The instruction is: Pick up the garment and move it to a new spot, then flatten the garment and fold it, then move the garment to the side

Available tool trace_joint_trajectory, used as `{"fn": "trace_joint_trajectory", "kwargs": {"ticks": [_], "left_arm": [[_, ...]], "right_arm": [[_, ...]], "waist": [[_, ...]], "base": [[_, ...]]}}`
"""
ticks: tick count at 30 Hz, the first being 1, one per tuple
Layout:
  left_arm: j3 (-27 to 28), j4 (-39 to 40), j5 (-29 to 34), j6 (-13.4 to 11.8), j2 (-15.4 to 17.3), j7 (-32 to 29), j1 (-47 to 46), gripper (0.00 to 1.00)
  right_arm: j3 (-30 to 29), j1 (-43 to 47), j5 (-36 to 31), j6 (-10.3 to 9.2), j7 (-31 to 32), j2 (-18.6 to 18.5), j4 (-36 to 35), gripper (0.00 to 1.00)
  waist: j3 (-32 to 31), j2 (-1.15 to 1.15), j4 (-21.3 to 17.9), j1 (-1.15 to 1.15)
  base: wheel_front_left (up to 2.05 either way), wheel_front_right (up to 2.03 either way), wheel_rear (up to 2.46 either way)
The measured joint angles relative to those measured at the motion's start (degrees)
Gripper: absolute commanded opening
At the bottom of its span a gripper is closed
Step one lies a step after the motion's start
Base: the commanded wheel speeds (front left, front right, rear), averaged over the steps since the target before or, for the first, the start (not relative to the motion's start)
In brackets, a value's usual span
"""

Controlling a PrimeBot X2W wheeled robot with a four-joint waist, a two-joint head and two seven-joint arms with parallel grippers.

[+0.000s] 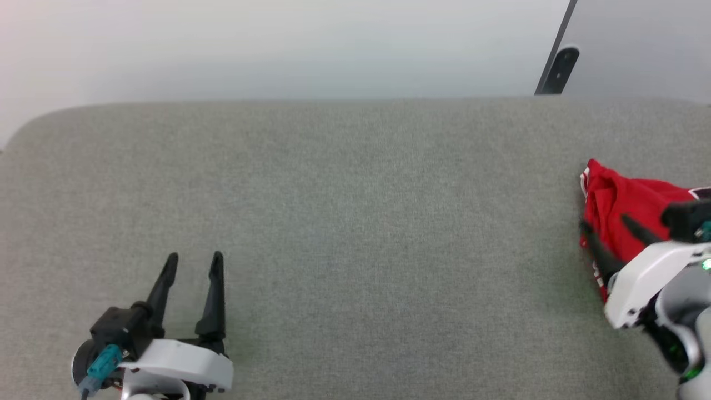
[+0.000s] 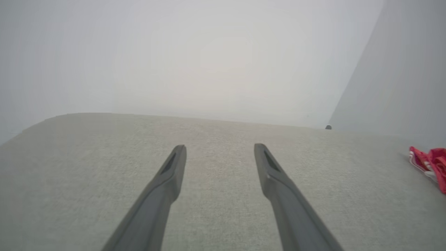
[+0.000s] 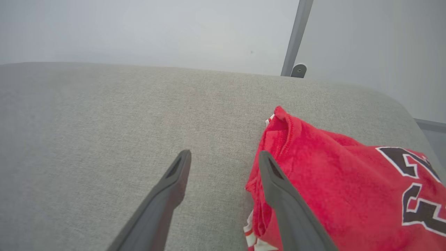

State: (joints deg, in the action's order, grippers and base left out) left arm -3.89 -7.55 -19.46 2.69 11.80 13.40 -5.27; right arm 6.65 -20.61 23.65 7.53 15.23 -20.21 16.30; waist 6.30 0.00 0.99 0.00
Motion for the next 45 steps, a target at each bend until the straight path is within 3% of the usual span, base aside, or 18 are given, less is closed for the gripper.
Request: {"fn": "trace_joint_trajectory", "kwargs": {"ticks": [15, 27, 45], "left_arm": [[0.4, -2.4, -0.1, -1.7, 0.1, 0.7, 4.9, 1.0], [0.8, 2.9, 0.2, -3.5, -0.1, 1.2, 13.6, 1.0], [0.2, 10.5, 0.4, -6.1, 0.0, -1.3, 20.8, 1.0]], "right_arm": [[-6.5, 13.1, -0.6, -0.01, -4.5, 8.9, -10.1, 1.0], [-8.3, 23.9, -1.0, -0.01, -2.9, 12.1, -18.0, 1.0], [-10.0, 31.1, -0.5, -0.01, -0.5, 14.8, -24.1, 1.0]], "waist": [[-5.7, 0.0, 0.0, 0.0], [-7.9, 0.0, -1.0, 0.0], [-10.1, 0.0, -0.9, 0.0]], "base": [[0.0, 0.0, 0.0], [0.0, 0.0, 0.0], [0.0, 0.0, 0.0]]}}
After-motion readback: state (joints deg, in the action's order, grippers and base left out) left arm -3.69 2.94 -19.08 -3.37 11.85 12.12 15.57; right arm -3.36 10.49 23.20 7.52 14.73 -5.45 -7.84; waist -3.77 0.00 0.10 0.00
